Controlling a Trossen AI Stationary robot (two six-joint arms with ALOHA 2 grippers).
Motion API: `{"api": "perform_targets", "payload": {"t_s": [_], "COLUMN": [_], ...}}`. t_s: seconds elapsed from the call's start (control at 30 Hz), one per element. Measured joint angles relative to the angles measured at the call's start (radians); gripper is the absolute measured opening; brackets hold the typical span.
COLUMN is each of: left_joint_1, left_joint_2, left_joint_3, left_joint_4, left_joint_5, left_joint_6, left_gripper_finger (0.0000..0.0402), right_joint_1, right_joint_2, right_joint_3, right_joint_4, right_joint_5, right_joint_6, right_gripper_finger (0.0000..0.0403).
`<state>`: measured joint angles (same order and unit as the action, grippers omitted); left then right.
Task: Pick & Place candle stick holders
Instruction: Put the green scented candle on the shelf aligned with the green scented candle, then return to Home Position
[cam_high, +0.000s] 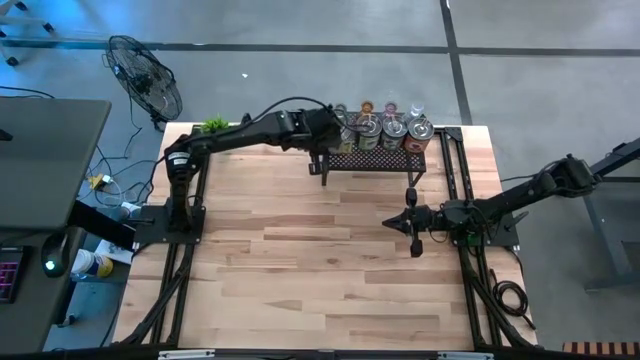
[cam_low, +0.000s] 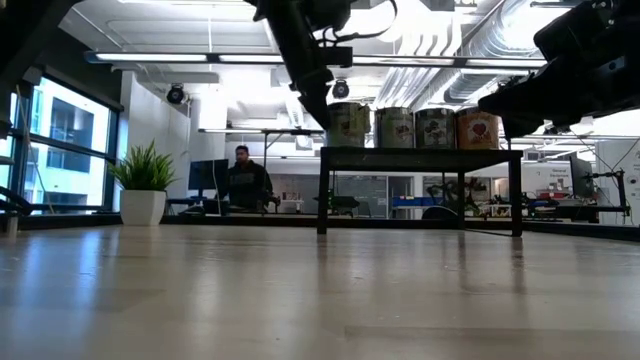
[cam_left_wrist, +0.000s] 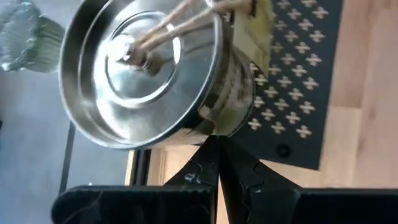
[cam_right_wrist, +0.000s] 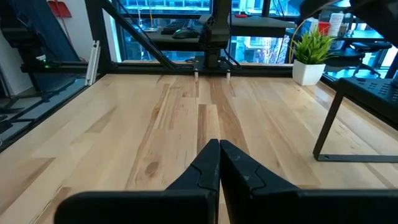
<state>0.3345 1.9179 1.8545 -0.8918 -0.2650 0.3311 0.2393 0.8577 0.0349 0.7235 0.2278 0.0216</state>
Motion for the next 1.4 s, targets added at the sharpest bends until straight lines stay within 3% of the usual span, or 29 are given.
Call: {"api": "perform_targets", "payload": {"t_s": [0.53,0.7,0.83,1.13,1.27,1.4], "left_joint_1": [-0.001,-0.004,-0.027,-0.048,-0.050,-0.047], "left_joint_2": [-0.009,-0.063,-0.145,-0.438,-0.568,-0.671], "left_joint_3": [-0.001,-0.029,-0.200,-0.784,-0.972,-1.127], "left_joint_4": [0.084,0.111,0.270,0.812,0.970,1.091], "left_joint_5": [-0.002,0.108,0.175,0.299,0.320,0.334], "left_joint_6": [0.011,-0.014,-0.043,-0.207,-0.250,-0.253], "left_gripper_finger": [0.0000,0.0000,0.0000,0.0000,0.0000,0.0000], "right_joint_1": [0.004,0.004,0.004,-0.016,-0.078,-0.202], "right_joint_2": [0.000,0.000,-0.001,-0.001,-0.001,-0.001], "right_joint_3": [0.000,0.000,0.000,0.029,0.092,0.167], "right_joint_4": [0.000,0.000,0.000,0.000,-0.092,-0.220], "right_joint_5": [0.005,0.007,0.017,0.012,-0.074,-0.254], "right_joint_6": [-0.003,-0.003,0.003,0.022,0.000,-0.003], "right_gripper_finger": [0.0000,0.0000,0.0000,0.0000,0.0000,0.0000]}}
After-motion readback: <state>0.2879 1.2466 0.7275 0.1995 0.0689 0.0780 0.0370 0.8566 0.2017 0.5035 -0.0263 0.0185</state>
